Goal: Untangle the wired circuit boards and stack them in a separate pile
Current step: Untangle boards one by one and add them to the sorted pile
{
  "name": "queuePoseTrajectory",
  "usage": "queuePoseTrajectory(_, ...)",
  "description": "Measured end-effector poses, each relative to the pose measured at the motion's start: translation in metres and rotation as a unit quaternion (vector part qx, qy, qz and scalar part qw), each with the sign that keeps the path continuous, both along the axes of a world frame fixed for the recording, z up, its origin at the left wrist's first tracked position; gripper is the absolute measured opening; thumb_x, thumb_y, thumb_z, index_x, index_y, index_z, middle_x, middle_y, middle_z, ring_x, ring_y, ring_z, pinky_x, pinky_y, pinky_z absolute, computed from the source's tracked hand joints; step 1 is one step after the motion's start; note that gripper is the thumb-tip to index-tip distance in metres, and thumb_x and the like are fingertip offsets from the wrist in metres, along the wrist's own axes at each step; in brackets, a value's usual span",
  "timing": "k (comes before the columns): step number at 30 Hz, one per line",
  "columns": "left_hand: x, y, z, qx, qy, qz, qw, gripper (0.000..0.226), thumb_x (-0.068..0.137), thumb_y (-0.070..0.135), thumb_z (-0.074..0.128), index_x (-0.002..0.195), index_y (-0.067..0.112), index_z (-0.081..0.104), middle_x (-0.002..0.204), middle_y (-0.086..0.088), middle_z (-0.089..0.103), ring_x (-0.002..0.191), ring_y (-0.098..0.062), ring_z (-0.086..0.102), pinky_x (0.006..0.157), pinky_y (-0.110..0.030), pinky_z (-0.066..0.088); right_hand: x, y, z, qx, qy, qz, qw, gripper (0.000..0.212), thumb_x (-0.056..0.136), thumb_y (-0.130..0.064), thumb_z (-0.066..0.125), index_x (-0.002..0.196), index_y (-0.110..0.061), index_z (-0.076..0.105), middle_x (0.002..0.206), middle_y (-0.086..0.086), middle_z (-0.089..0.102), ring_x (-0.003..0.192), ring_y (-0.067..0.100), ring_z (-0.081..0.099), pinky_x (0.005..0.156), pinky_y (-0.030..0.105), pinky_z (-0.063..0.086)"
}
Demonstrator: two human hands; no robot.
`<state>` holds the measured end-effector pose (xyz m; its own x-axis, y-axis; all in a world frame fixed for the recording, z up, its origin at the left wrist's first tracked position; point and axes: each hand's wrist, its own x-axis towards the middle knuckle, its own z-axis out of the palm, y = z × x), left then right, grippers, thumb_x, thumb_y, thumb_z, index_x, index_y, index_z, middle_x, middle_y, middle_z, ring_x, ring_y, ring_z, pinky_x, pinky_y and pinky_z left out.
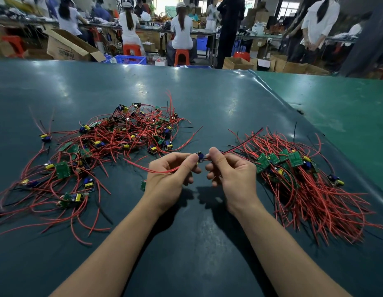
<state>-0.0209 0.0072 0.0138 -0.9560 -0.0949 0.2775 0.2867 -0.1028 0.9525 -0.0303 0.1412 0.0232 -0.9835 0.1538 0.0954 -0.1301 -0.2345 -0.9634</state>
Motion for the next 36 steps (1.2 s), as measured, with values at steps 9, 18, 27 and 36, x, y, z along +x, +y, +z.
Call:
queuePoseTrajectory(9, -0.006, -0.006, 0.002, 0.127, -0.037, -0.003, 0.991, 0.015, 0.077, 0.027, 0.069, 0.075, 0.013, 0.072, 0.06, -0.005, 0.064, 0.045, -0.009, 0.046, 0.048, -0.017, 0.039, -0.009, 0.021, 0.009, -0.075, 0.027, -0.108, 0.991, 0.029, 0.096, -0.021, 0.063, 0.069, -0.01, 0.07, 0.053, -0.002, 0.059, 0.04, 0.007, 0.047, 0.035, 0.017, 0.034)
queuePoseTrajectory(18, -0.008, -0.006, 0.003, 0.161, -0.04, 0.043, 0.985, 0.014, 0.091, 0.017, 0.064, 0.079, 0.011, 0.066, 0.06, -0.004, 0.063, 0.045, -0.007, 0.046, 0.048, -0.016, 0.039, -0.009, 0.02, 0.01, -0.152, 0.009, -0.144, 0.978, 0.049, 0.102, -0.025, 0.051, 0.056, -0.013, 0.061, 0.04, -0.003, 0.039, 0.03, 0.008, 0.03, 0.035, 0.014, 0.021)
queuePoseTrajectory(27, -0.006, -0.003, 0.001, 0.11, -0.048, 0.022, 0.992, 0.019, 0.082, 0.03, 0.067, 0.083, 0.011, 0.066, 0.062, -0.003, 0.065, 0.047, -0.01, 0.049, 0.049, -0.019, 0.042, -0.008, 0.025, 0.007, -0.126, 0.003, -0.149, 0.981, 0.033, 0.094, -0.03, 0.064, 0.068, -0.01, 0.065, 0.05, -0.003, 0.054, 0.039, 0.008, 0.045, 0.034, 0.018, 0.031)
queuePoseTrajectory(36, -0.004, -0.003, 0.009, 0.227, -0.103, -0.025, 0.968, 0.015, 0.08, 0.023, 0.065, 0.084, 0.008, 0.063, 0.068, -0.008, 0.069, 0.047, -0.009, 0.051, 0.05, -0.018, 0.044, -0.004, 0.015, 0.009, -0.113, 0.001, -0.123, 0.986, 0.011, 0.091, -0.011, 0.068, 0.08, -0.012, 0.064, 0.063, -0.001, 0.07, 0.057, 0.012, 0.069, 0.043, 0.02, 0.048)
